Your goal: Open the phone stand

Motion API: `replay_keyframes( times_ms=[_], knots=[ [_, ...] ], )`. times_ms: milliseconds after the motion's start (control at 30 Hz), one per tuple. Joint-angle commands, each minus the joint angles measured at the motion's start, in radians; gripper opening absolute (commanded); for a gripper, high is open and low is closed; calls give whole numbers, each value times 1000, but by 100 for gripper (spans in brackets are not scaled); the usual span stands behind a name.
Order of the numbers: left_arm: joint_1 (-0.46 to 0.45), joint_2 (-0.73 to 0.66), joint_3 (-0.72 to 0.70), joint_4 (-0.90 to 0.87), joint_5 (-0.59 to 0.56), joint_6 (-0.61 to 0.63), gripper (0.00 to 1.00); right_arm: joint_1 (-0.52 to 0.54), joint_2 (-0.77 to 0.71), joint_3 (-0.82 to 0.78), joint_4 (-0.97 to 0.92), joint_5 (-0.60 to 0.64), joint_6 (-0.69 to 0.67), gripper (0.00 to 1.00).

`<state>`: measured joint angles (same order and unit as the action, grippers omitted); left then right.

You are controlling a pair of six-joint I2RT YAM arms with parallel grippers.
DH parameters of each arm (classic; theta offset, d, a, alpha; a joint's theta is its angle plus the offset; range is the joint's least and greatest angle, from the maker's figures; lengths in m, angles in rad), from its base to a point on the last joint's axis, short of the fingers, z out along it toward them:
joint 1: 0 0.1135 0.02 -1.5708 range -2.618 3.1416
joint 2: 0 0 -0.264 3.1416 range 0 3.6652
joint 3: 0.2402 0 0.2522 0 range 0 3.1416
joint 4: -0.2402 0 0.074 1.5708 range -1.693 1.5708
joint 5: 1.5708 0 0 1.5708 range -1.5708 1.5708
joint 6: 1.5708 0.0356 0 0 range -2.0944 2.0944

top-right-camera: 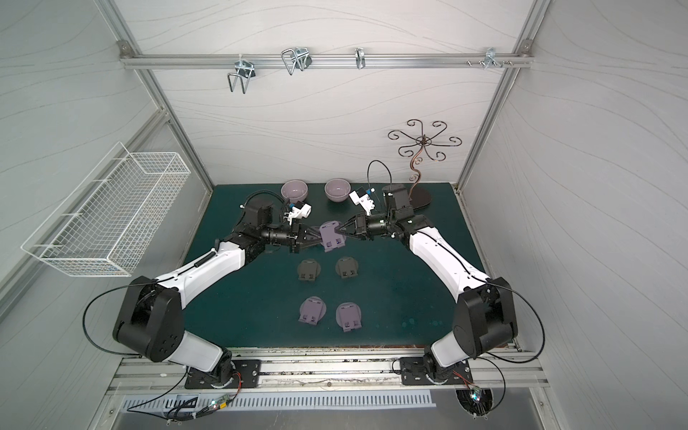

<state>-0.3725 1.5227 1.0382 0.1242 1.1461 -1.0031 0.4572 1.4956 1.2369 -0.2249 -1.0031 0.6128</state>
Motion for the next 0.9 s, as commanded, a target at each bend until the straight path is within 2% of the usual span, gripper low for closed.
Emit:
replay_keyframes(
  times_ms=[0, 233, 467, 633, 867],
  knots=[
    [-59, 44, 87, -7, 15, -45, 0, 136, -44, -18, 107, -94, 7, 0],
    [-59, 132, 19, -6, 24, -92, 0, 136, -90, -17, 389, -67, 191, 0],
    [-58, 165, 23, -99, 30, -40, 0, 136, -122, -5, 673, 4, 408, 0],
    [-59, 167, 32, -225, 17, 46, 0, 136, -149, 27, 683, 32, 420, 0],
    [-59, 176, 16, -312, 17, 109, 0, 136, -207, 50, 691, 99, 418, 0]
  ],
)
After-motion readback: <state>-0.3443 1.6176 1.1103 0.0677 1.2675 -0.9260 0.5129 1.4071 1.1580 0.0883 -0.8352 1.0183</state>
